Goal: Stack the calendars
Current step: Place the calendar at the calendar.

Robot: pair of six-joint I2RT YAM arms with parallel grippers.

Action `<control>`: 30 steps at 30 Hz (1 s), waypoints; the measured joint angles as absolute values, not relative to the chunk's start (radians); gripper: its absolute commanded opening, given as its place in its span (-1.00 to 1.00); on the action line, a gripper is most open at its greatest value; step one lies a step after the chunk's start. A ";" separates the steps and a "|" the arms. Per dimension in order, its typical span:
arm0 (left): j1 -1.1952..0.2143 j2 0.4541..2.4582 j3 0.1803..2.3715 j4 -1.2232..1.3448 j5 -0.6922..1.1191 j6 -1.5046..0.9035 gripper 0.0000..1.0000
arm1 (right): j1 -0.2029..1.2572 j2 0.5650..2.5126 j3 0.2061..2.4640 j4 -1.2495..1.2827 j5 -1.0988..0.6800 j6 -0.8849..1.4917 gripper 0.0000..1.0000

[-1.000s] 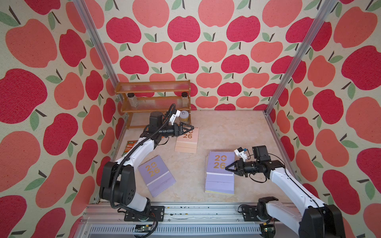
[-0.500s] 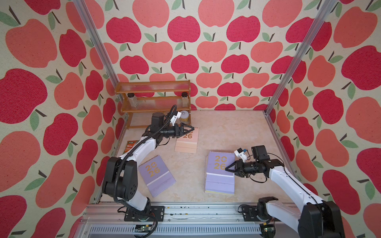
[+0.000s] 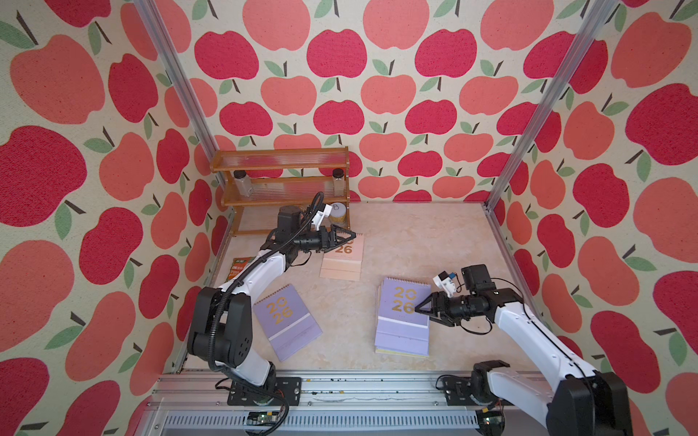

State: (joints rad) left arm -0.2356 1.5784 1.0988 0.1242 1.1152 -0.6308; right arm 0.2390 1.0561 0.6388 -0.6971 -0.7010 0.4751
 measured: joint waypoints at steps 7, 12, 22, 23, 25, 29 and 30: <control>-0.236 1.578 1.100 0.105 1.111 -0.615 0.76 | 0.239 1.038 0.712 -0.772 -0.529 0.456 0.33; -0.231 1.583 1.113 0.054 1.099 -0.582 0.89 | 0.239 1.036 0.795 -0.805 -0.405 0.430 0.42; -0.186 1.674 1.220 -0.207 0.912 -0.464 0.99 | 0.249 1.191 1.018 -0.729 -0.380 0.415 0.46; -0.185 1.680 1.224 -0.229 0.885 -0.454 0.99 | 0.255 1.219 1.038 -0.722 -0.384 0.414 0.46; -0.185 1.689 1.229 -0.276 0.809 -0.440 0.99 | 0.278 1.291 1.089 -0.700 -0.396 0.412 0.47; -0.186 1.705 1.237 -0.355 0.657 -0.422 0.99 | 0.331 1.421 1.196 -0.671 -0.421 0.408 0.53; -0.185 1.710 1.238 -0.372 0.618 -0.419 0.99 | 0.345 1.461 1.231 -0.664 -0.428 0.406 0.54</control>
State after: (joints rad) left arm -0.1852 1.7100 1.2377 -0.3717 0.6178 -0.4187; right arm 0.3454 1.4609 1.2312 -0.6643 -0.4278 0.4065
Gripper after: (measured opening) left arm 0.994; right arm 0.757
